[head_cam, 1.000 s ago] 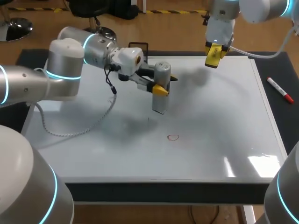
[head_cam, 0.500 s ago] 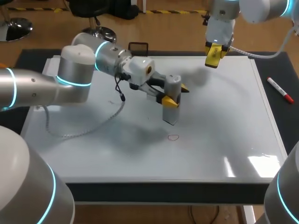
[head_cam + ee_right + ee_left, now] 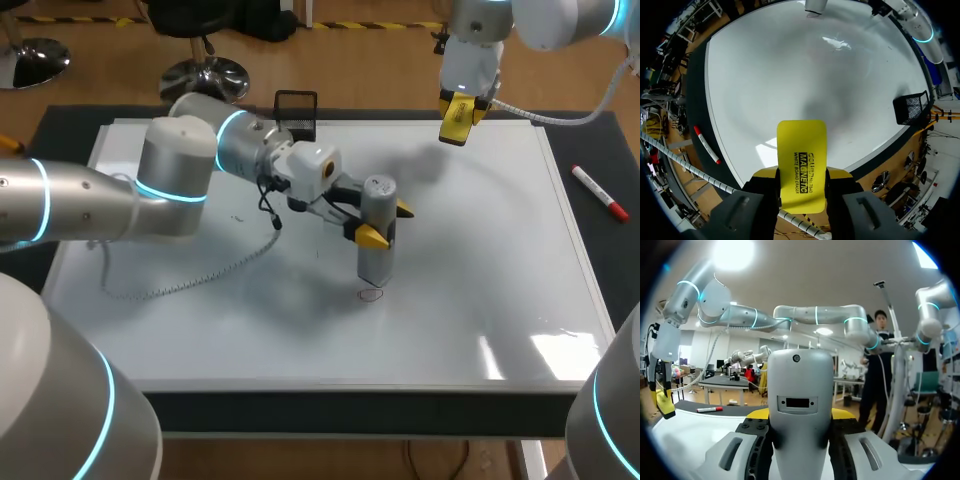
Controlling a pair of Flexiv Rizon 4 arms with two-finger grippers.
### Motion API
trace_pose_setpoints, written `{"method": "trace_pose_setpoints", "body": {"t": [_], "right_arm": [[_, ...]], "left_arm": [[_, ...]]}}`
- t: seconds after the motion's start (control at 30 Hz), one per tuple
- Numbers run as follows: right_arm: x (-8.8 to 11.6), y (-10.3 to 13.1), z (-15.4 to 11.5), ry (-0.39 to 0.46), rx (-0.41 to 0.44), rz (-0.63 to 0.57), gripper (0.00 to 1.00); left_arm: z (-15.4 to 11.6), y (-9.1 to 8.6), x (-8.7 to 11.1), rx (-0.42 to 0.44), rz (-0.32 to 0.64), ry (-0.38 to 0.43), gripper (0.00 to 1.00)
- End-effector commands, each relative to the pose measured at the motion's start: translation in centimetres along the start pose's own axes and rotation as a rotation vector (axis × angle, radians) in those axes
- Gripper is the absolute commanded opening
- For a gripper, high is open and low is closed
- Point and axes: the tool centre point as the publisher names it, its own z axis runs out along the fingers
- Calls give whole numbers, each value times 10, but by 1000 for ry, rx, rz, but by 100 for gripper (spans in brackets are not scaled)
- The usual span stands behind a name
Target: Pick up the inspection probe, press it on each red-marked spot on the whiteboard one by one, put down the probe, pick up the eraser, and wipe off all the red marks.
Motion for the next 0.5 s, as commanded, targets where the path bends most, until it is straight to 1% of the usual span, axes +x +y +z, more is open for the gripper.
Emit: {"method": "trace_pose_setpoints", "body": {"t": [0.03, 0.23, 0.5], "right_arm": [[0, 0, -1, 4, 2, -2, 0], [0, 0, -1, 4, 2, -2, 0], [0, 0, -1, 4, 2, -2, 0]], "left_arm": [[1, 13, -2, 25, -2, 8, 0], [0, 19, -1, 25, -6, 13, 0], [0, 22, 3, 22, -19, 17, 0]]}}
